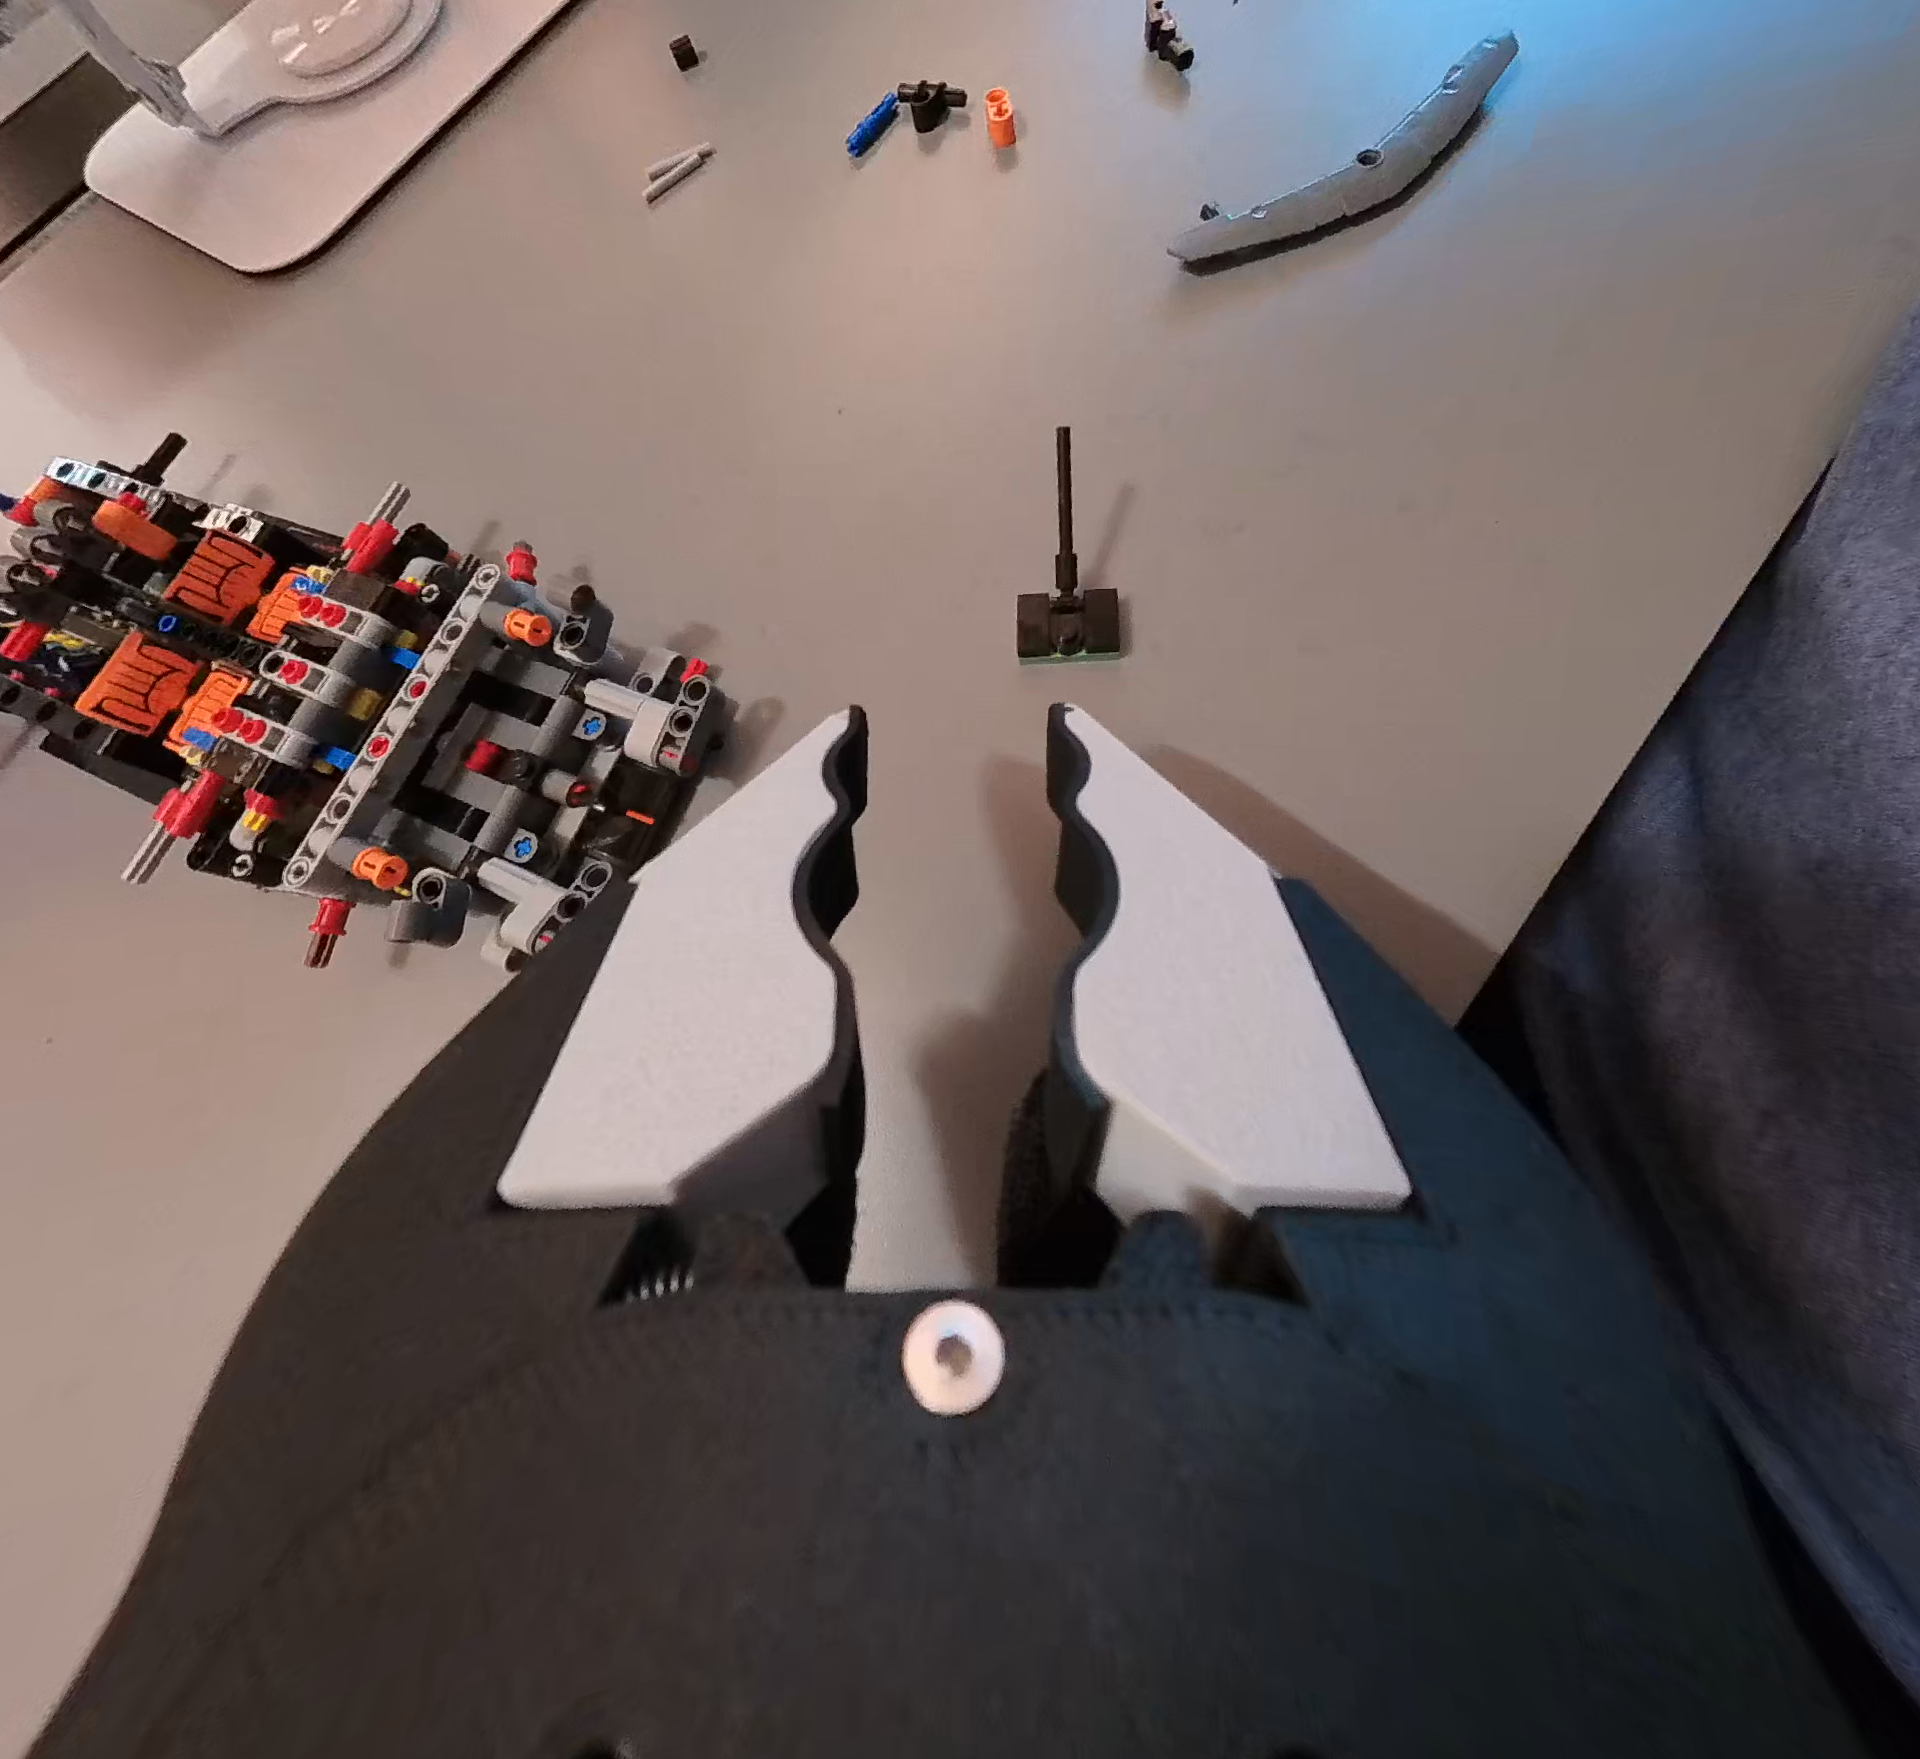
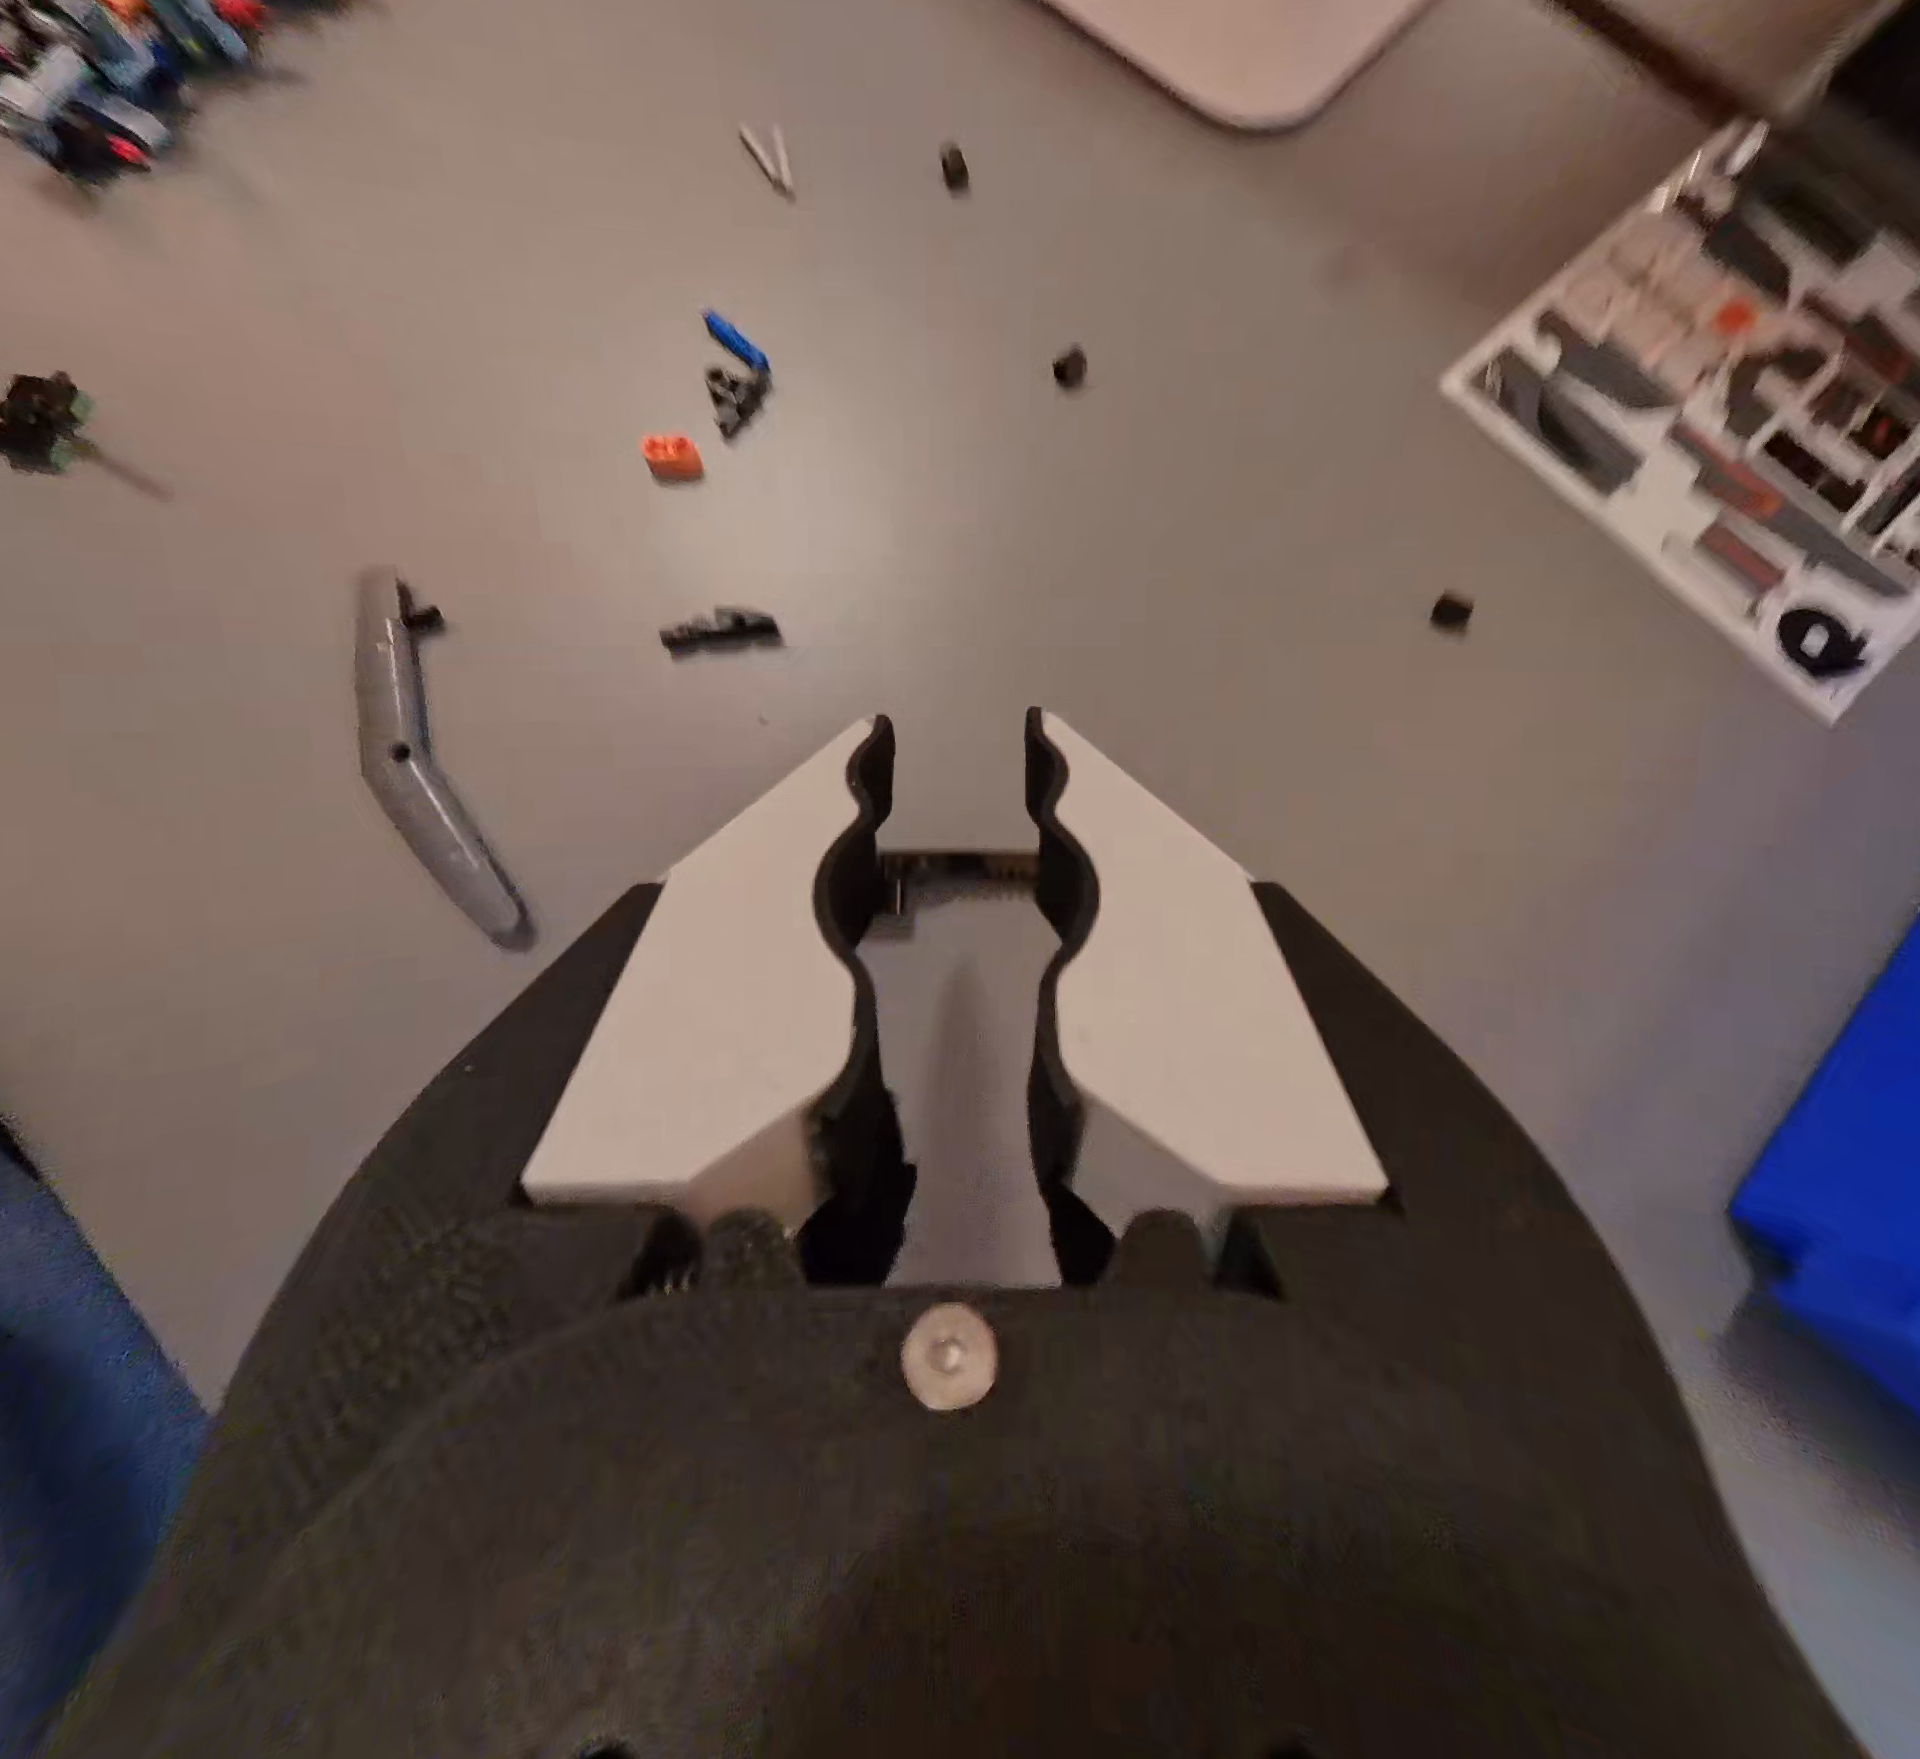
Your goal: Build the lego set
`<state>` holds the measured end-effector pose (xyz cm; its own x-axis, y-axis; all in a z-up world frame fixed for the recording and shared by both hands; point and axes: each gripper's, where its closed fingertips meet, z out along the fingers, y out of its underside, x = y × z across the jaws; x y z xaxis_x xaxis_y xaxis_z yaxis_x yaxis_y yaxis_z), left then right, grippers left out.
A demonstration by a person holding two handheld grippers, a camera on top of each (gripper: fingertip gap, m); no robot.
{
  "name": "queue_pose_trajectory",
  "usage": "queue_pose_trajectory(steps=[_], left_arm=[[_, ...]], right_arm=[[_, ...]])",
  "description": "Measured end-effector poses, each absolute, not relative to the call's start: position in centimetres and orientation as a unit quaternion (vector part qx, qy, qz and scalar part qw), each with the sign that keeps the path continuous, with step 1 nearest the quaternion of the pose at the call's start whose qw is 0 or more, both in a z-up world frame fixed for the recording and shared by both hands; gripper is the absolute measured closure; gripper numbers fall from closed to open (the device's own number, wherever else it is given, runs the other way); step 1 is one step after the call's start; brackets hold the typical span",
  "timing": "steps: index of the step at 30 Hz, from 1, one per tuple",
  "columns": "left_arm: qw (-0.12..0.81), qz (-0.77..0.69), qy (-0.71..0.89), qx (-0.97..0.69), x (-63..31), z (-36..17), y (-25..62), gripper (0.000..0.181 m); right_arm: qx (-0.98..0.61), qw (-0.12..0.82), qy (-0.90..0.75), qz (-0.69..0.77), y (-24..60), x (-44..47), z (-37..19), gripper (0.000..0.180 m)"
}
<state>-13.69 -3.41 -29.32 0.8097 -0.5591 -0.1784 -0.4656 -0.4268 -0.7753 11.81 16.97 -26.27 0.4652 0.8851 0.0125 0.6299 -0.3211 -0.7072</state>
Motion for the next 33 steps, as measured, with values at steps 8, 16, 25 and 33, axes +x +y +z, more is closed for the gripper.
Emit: queue_pose_trajectory(steps=[8,16,25,33], left_arm=[[0.439,-0.058,0.305,-0.844,-13.6,-29.5,-3.3,0.149],[0.439,-0.065,0.303,-0.844,-13.6,-29.6,-3.4,0.149],[0.438,-0.064,0.304,-0.843,-13.6,-29.5,-3.4,0.149],[0.437,-0.056,0.308,-0.843,-13.6,-29.3,-3.5,0.149]], right_arm=[[-0.86,0.209,-0.419,0.202,13.6,15.0,-30.9,0.139],[-0.855,0.224,-0.437,0.169,13.6,12.4,-33.0,0.14],[-0.789,0.272,-0.534,0.135,11.8,11.0,-30.1,0.147],[-0.702,0.193,-0.659,0.188,5.1,6.4,-33.0,0.149]])
